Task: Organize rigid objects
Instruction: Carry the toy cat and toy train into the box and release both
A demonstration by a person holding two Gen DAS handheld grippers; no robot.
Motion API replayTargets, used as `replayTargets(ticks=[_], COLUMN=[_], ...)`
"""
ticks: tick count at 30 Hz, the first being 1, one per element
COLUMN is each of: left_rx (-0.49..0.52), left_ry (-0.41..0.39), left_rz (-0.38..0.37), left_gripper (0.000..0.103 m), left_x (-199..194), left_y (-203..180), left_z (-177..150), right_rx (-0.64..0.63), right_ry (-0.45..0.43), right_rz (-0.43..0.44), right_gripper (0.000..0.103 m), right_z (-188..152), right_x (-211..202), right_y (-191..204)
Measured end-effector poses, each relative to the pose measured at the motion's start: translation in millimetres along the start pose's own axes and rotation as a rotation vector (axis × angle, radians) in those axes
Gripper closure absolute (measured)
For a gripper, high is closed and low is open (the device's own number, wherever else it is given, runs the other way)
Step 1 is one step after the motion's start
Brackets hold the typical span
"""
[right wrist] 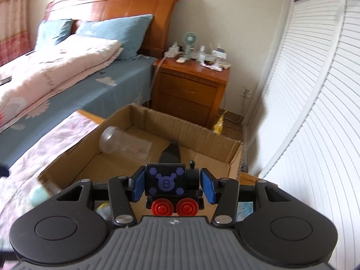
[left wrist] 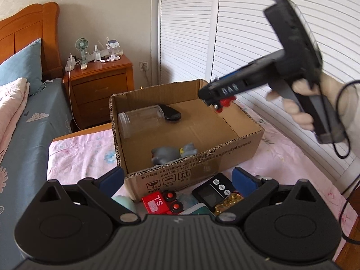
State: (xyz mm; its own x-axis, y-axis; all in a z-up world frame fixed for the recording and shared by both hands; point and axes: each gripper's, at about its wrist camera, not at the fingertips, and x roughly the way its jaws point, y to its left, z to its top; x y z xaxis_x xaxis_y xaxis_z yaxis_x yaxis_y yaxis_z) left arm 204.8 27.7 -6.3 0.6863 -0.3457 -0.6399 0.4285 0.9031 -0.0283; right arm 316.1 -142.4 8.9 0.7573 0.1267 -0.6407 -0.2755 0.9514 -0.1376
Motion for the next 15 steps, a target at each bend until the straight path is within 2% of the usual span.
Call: replayTargets(ticks=[1, 2, 5, 10, 15], left_rx=[0.001, 0.0, 0.001, 0.011, 0.014], left_ry=[-0.001, 0.001, 0.002, 0.007, 0.011], left_rz=[0.001, 0.001, 0.004, 0.035, 0.051], left_gripper=[0.002, 0.002, 0.002, 0.002, 0.002], left_x=[0, 0, -1, -3, -9], left_y=[0, 0, 1, 0, -3], left_z=[-1, -2, -5, -10, -18], right_rx=[0.016, 0.033, 0.049, 0.043, 0.109], right_ry=[0.002, -0.007, -0.007, 0.016, 0.047], right_rz=[-0.014, -0.026, -0.022, -0.062, -0.057], right_gripper=[0.01, 0.0, 0.0, 0.0, 0.0], right_z=[0, 0, -6, -22, -52], right_x=[2, 0, -7, -23, -44], right_y=[-1, -3, -2, 8, 16])
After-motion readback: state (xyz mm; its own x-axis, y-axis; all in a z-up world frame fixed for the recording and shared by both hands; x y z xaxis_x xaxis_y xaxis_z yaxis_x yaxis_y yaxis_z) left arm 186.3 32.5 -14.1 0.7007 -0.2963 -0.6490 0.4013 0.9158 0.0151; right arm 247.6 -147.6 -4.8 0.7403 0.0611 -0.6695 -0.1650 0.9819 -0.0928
